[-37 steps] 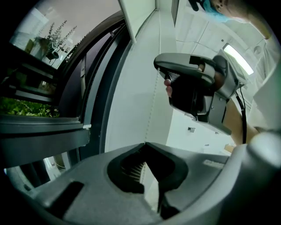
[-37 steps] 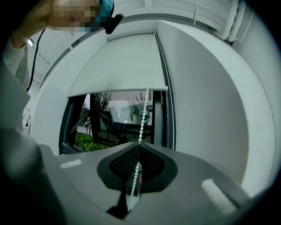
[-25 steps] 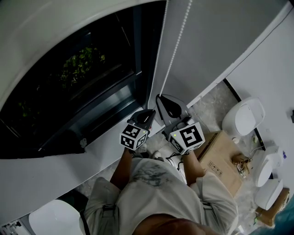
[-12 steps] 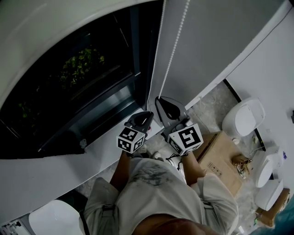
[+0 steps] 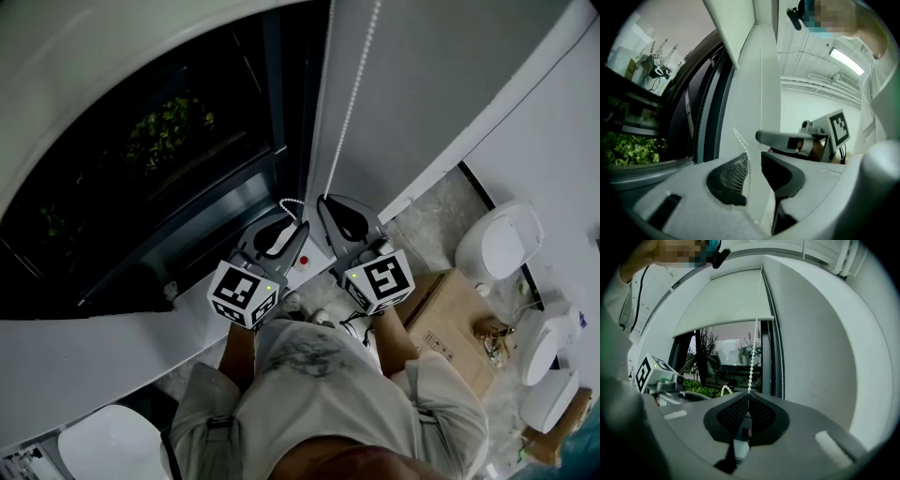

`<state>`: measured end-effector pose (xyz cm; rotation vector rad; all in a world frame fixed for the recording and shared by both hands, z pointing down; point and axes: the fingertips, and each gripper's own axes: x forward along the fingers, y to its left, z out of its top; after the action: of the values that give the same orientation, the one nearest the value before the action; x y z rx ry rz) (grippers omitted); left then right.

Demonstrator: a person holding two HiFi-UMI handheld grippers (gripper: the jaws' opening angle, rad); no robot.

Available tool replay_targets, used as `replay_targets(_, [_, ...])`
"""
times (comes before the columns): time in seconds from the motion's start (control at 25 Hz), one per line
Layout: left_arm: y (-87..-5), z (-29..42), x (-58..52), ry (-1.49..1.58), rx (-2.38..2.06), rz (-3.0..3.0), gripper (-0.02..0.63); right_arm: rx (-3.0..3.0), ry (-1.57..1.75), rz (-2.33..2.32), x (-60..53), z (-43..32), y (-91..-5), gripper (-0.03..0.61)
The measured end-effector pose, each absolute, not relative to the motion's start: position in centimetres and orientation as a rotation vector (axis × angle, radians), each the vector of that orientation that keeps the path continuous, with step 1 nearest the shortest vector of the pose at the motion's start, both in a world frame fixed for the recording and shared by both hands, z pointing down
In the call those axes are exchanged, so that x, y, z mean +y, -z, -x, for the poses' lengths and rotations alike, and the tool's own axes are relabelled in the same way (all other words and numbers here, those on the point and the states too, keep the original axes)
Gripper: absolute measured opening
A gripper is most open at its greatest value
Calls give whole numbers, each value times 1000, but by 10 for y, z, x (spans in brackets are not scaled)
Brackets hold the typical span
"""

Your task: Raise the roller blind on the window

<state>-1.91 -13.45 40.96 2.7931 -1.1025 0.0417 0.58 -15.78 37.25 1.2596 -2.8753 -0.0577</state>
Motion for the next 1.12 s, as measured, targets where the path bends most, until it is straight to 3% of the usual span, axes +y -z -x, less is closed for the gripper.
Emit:
replay_targets(0.88, [-236, -16, -159, 192, -1137, -3084, 106, -2865, 83, -1246, -154, -1, -373, 11])
replay_targets(1.12, [-226, -18, -168, 214, -1214, -3080, 28, -2863, 93, -1240, -155, 1, -371, 11])
